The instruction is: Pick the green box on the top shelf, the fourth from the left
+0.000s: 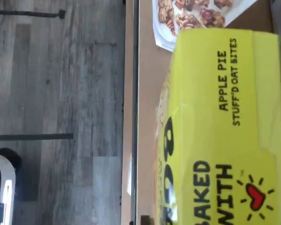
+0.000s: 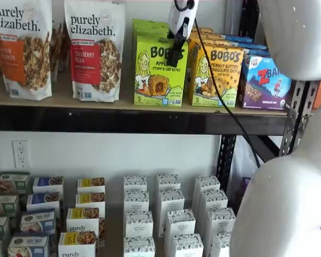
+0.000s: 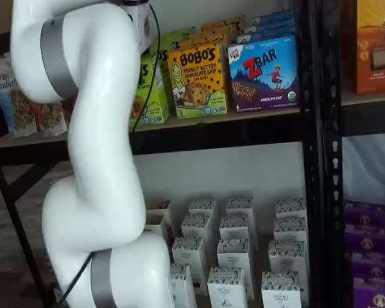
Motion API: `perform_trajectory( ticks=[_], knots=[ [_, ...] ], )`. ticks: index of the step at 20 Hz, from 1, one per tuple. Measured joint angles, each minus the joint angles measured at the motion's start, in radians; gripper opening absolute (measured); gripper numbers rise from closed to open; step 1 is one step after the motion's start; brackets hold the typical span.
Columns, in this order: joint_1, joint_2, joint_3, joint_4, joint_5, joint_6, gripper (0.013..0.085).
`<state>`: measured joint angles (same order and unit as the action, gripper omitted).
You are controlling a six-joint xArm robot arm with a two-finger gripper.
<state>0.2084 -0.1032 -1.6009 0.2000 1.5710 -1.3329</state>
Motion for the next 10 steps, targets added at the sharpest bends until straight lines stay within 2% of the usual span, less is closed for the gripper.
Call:
perform_trajectory(
  ticks=[2, 3, 4, 6, 7, 10],
  knots=[
    [0.000, -0.002, 0.001, 0.002, -0.002, 0.000, 0.0530],
    [-0.001, -0.003, 0.002, 0.005, -0.003, 0.000, 0.0490],
    [-0.001, -0.004, 0.002, 0.006, -0.004, 0.000, 0.0490],
    [-0.002, -0.005, 0.002, 0.008, -0.003, 0.000, 0.0410],
    [-0.002, -0.005, 0.002, 0.008, -0.004, 0.000, 0.0410],
    [-0.003, -0.007, 0.002, 0.009, -0.004, -0.001, 0.0330]
  ],
)
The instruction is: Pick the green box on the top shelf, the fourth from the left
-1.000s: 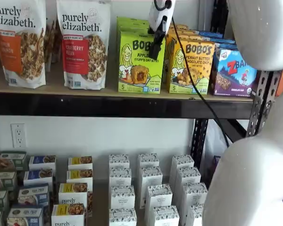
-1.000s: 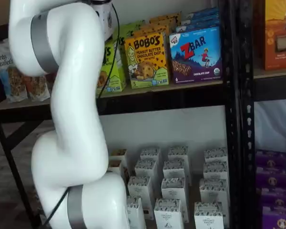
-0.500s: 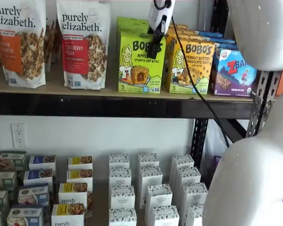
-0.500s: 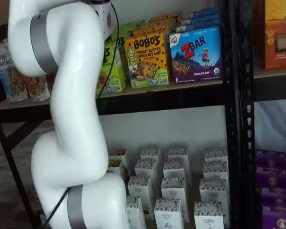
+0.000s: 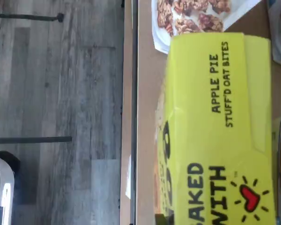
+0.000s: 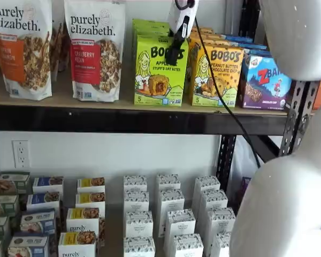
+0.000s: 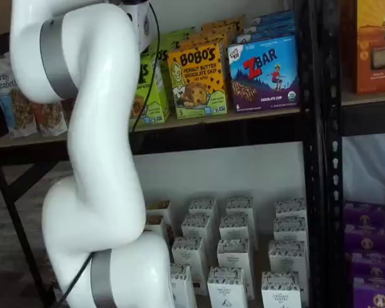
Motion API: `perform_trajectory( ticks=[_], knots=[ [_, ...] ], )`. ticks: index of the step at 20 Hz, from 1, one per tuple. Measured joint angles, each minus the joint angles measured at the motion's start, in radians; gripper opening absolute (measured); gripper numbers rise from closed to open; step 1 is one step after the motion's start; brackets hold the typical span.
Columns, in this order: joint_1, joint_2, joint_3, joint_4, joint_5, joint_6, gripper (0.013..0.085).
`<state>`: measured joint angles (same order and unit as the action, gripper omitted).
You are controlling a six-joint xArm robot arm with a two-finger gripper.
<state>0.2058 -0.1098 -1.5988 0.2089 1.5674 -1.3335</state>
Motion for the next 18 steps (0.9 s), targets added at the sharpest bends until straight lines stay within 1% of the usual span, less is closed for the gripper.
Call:
perform_trajectory(
  ticks=[5, 8, 9, 10, 11, 18],
  knots=[
    [0.002, 0.004, -0.010, -0.006, 0.015, 0.002, 0.0330],
    [0.001, 0.001, -0.007, 0.000, 0.011, 0.002, 0.0330],
    [0.000, 0.000, -0.006, 0.002, 0.010, 0.001, 0.0290],
    [0.000, 0.000, -0.006, 0.004, 0.010, 0.001, 0.0290],
    [-0.001, -0.001, -0.006, 0.004, 0.011, 0.001, 0.0250],
    [0.003, 0.009, -0.030, 0.003, 0.047, 0.007, 0.0250]
  ],
)
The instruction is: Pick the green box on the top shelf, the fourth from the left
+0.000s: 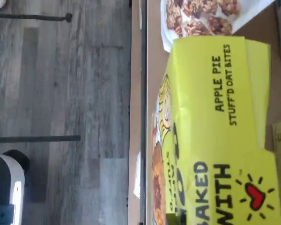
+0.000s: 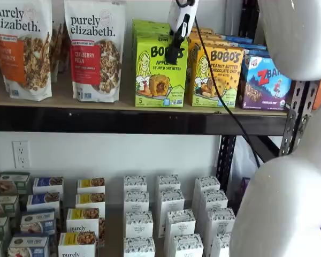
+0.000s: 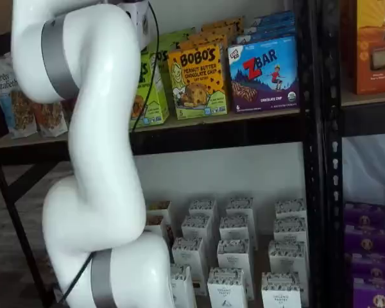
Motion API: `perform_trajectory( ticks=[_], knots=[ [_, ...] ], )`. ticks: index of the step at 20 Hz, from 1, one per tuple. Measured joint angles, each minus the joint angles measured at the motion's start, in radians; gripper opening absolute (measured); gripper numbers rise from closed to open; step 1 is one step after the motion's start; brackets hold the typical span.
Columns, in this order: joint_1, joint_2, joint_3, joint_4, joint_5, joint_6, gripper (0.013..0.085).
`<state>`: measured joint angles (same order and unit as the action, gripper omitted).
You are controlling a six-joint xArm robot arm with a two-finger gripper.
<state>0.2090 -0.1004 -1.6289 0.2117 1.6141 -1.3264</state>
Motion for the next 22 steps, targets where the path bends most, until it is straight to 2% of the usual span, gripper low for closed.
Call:
perform_trajectory(
  ticks=[9, 16, 22],
  knots=[
    [0.010, -0.018, -0.004, 0.021, 0.048, 0.017, 0.0250],
    [0.017, -0.086, 0.059, 0.042, 0.061, 0.028, 0.0250],
    [0.002, -0.154, 0.119, 0.068, 0.098, 0.020, 0.0250]
  ],
)
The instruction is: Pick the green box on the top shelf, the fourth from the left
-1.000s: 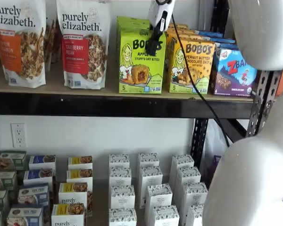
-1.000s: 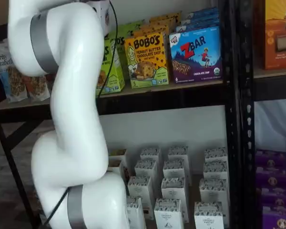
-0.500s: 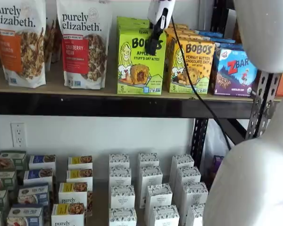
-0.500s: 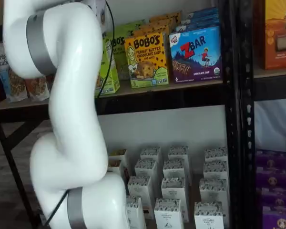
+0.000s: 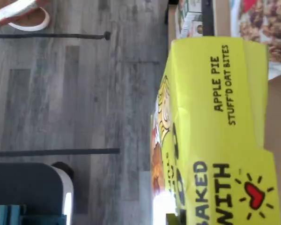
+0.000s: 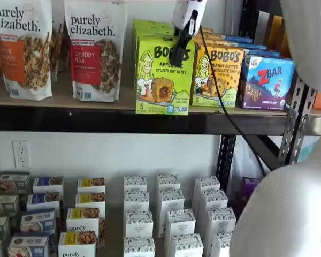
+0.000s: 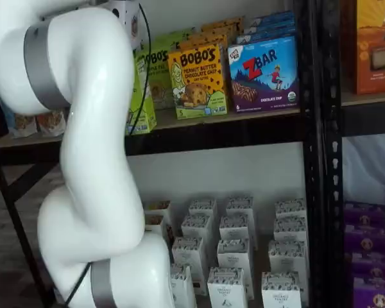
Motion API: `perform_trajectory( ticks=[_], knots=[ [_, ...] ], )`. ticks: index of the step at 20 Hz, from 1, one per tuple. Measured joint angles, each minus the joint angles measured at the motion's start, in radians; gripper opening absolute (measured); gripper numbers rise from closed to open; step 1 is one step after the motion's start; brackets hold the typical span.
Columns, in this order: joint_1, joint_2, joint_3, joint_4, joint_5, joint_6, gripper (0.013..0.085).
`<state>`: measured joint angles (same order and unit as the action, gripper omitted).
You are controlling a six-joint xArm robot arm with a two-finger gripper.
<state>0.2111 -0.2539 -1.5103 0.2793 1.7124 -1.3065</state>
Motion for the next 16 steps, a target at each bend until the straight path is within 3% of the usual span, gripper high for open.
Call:
perform_trajectory(
  ticks=[9, 16],
  knots=[
    [-0.055, -0.146, 0.122, 0.038, 0.034, -0.040, 0.0250],
    [-0.090, -0.221, 0.176, 0.034, 0.058, -0.068, 0.0250]
  ],
)
